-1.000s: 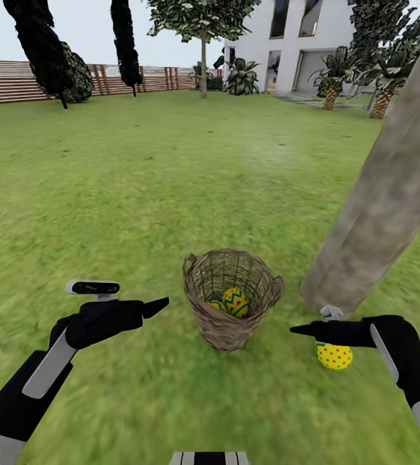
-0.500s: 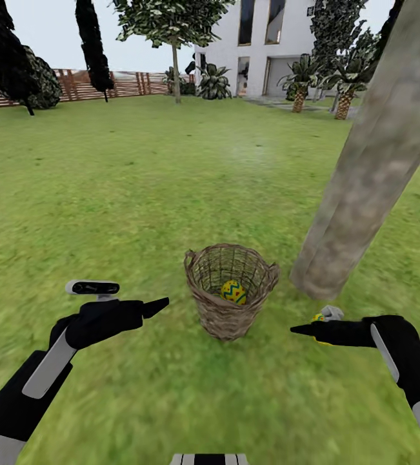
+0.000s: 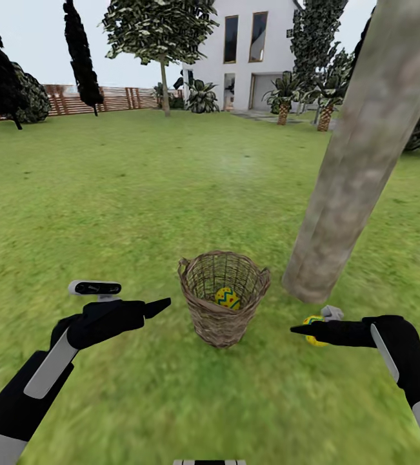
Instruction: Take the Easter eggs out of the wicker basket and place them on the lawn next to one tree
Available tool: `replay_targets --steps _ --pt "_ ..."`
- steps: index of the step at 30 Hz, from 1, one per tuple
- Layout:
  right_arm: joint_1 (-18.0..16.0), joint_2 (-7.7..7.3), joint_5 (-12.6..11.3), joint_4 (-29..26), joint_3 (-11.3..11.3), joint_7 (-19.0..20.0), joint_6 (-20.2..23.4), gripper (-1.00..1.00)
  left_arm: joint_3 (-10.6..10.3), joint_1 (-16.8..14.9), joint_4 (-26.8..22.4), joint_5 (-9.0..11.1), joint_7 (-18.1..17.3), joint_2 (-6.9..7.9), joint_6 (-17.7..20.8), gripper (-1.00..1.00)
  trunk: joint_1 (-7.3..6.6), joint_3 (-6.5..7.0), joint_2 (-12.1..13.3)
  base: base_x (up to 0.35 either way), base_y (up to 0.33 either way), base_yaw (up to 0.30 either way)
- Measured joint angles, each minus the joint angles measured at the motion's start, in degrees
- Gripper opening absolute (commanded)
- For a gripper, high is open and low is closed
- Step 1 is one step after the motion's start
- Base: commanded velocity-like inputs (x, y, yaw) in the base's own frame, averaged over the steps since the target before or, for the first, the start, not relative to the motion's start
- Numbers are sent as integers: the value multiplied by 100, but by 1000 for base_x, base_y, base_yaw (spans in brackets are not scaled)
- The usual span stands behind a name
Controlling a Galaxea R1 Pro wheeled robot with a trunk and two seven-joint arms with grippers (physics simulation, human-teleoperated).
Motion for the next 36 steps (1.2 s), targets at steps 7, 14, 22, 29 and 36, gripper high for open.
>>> replay_targets --steps 7,14,22,29,36 --pt "3 -1 1 0 0 0 0 100 2 0 0 -5 0 0 0 100 -18 155 9 0 0 0" --pt "2 6 1 0 0 0 0 100 2 0 0 -4 0 0 0 100 -36 311 19 0 0 0" --pt "-1 23 1 -8 0 2 -6 100 2 0 2 4 -4 22 0 100 -57 488 30 0 0 0" --pt "3 40 8 -9 7 0 -8 100 103 0 148 -3 0 40 -6 100 -75 643 39 0 0 0" --pt "0 49 65 -299 27 -53 13 100 534 0 1078 -26 13 58 -16 100 -131 790 126 0 0 0"
